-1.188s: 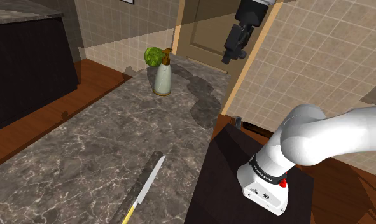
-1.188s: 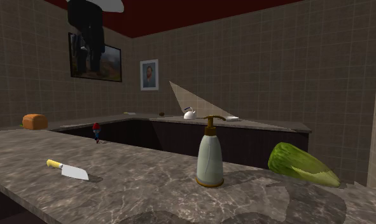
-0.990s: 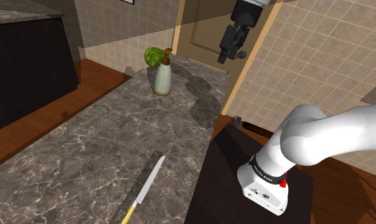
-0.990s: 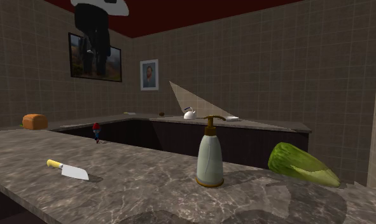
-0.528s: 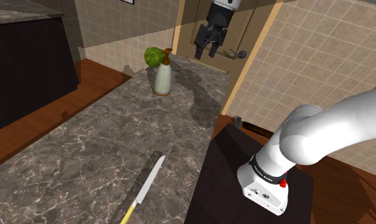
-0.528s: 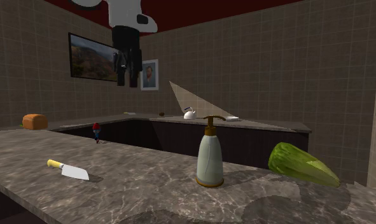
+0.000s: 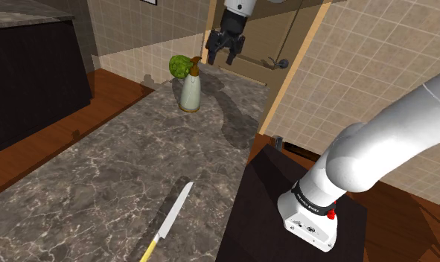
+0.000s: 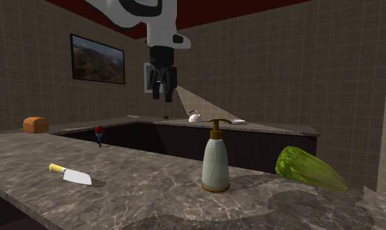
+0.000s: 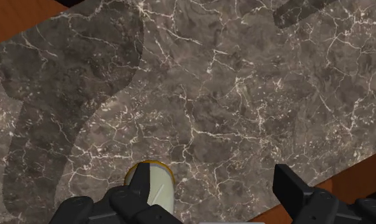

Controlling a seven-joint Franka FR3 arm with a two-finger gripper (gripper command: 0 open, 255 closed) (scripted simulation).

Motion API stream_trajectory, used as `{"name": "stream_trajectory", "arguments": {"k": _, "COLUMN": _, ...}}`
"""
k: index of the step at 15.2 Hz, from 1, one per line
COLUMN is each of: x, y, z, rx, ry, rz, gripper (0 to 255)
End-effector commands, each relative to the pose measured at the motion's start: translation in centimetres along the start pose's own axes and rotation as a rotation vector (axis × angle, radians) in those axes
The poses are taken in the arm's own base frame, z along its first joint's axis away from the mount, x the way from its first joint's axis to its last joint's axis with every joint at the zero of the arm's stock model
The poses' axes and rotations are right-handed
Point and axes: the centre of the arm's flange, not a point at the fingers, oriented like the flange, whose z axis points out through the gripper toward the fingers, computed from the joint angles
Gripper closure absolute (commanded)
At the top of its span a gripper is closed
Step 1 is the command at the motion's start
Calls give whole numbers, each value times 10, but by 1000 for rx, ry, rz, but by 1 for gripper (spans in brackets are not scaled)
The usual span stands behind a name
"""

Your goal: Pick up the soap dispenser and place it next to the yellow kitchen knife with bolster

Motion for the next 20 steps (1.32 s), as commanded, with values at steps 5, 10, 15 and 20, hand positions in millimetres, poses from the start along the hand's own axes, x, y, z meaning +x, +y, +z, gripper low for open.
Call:
{"name": "stream_trajectory", "arguments": {"k": 5, "x": 73, "y": 17, "z": 22, "rx": 10, "ry": 18, "rz": 93, "gripper": 0}}
{"name": "stream_trajectory", "arguments": {"k": 10, "x": 131, "y": 38, "z": 42, "rx": 18, "ry": 32, "rz": 170, "gripper": 0}}
{"name": "stream_trajectory", "arguments": {"k": 15, "x": 177, "y": 58, "z": 57, "rx": 24, "ry": 43, "rz": 232, "gripper": 0}}
{"name": "stream_trajectory", "arguments": {"k": 20, "x": 178, "y": 58, "z": 84, "rx": 24, "ry": 43, "rz": 232, "gripper": 0}}
